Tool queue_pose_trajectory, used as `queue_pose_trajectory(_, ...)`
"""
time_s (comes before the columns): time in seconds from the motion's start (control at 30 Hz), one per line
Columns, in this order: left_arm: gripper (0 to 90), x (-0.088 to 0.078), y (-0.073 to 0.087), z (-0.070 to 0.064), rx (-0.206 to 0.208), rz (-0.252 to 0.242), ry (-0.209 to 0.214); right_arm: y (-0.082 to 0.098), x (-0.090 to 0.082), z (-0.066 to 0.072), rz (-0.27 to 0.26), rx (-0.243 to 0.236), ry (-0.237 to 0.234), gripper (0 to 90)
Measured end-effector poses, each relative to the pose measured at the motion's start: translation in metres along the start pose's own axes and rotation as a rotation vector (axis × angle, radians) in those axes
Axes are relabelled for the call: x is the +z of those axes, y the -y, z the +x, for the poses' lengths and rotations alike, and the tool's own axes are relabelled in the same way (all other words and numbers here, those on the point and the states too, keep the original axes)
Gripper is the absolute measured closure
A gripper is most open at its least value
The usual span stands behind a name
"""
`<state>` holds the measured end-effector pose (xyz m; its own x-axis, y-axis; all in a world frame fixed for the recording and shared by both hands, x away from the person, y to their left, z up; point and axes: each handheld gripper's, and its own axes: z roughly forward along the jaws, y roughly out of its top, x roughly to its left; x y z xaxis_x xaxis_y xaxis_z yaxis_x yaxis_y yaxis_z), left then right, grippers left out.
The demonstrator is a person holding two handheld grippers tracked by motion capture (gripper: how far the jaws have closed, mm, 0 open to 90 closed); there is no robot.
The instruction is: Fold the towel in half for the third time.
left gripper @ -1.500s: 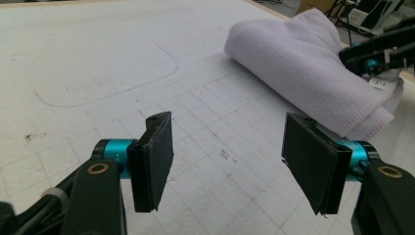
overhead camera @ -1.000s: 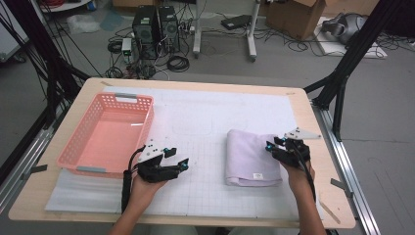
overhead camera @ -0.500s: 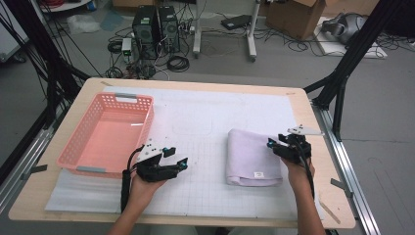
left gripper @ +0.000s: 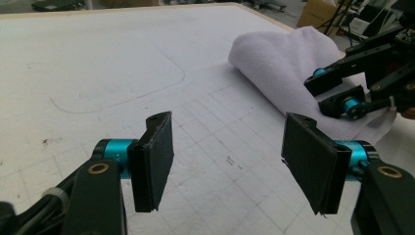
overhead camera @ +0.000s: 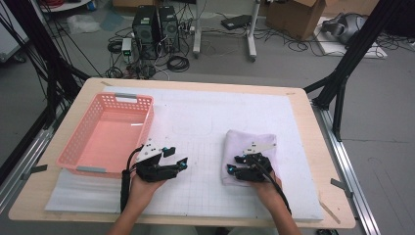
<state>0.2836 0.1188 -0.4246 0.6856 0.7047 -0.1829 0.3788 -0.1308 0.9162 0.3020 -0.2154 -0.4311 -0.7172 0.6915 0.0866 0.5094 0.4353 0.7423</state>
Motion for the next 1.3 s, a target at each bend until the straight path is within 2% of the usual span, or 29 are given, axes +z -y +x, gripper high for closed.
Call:
queue_pose_trajectory(0.1, 36.6, 0.0, 0.0, 0.0, -0.006, -0.001, -0.001, 0.004, -0.011, -0.004, -0.027, 0.008, -0.04, 48.3)
queue_pose_trajectory(0.17, 36.6, 0.0, 0.0, 0.0, -0.006, 0.0, -0.001, 0.011, -0.025, -0.007, -0.074, 0.011, -0.015, 48.8)
queue_pose_trajectory(0.23, 36.6, 0.0, 0.0, 0.0, -0.005, -0.002, 0.002, 0.019, -0.041, -0.013, -0.104, 0.028, 0.044, 52.8)
queue_pose_trajectory(0.3, 36.8, 0.0, -0.001, 0.0, -0.002, -0.003, 0.008, 0.03, -0.056, -0.023, -0.086, 0.036, 0.146, 61.4)
queue_pose_trajectory(0.4, 36.5, 0.0, -0.001, 0.0, -0.003, -0.002, 0.011, 0.046, -0.066, -0.035, -0.008, 0.042, 0.202, 65.9)
queue_pose_trajectory(0.43, 36.3, 0.001, -0.001, 0.0, -0.003, -0.001, 0.014, 0.052, -0.069, -0.038, 0.009, 0.043, 0.209, 66.3)
queue_pose_trajectory(0.5, 36.1, 0.001, 0.0, 0.0, -0.004, 0.003, 0.014, 0.062, -0.075, -0.041, -0.006, 0.07, 0.194, 66.9)
queue_pose_trajectory(0.6, 35.4, 0.001, 0.0, 0.0, 0.0, 0.007, 0.029, 0.069, -0.082, -0.041, -0.011, 0.069, 0.193, 66.2)
queue_pose_trajectory(0.7, 32.4, 0.001, 0.0, -0.001, 0.008, 0.002, 0.045, 0.075, -0.092, -0.042, -0.057, 0.098, 0.162, 58.8)
queue_pose_trajectory(0.77, 32.2, 0.001, 0.0, -0.001, 0.004, -0.003, 0.047, 0.079, -0.099, -0.041, -0.089, 0.104, 0.167, 51.1)
queue_pose_trajectory(0.83, 31.1, 0.001, 0.0, 0.0, 0.002, -0.002, 0.048, 0.082, -0.106, -0.041, -0.115, 0.099, 0.193, 41.7)
queue_pose_trajectory(0.9, 29.2, 0.0, 0.0, -0.001, 0.009, -0.002, 0.047, 0.085, -0.113, -0.044, -0.147, 0.107, 0.208, 37.9)
queue_pose_trajectory(1.0, 20.4, 0.0, 0.0, -0.002, 0.008, -0.004, 0.039, 0.09, -0.124, -0.047, -0.186, 0.136, 0.244, 25.9)
queue_pose_trajectory(1.03, 21.1, 0.001, -0.001, -0.002, 0.002, -0.002, 0.054, 0.092, -0.127, -0.047, -0.194, 0.144, 0.259, 22.5)
queue_pose_trajectory(1.3, 21.3, -0.001, -0.002, -0.003, 0.012, -0.013, 0.067, 0.096, -0.14, -0.044, -0.24, 0.12, 0.288, 18.3)
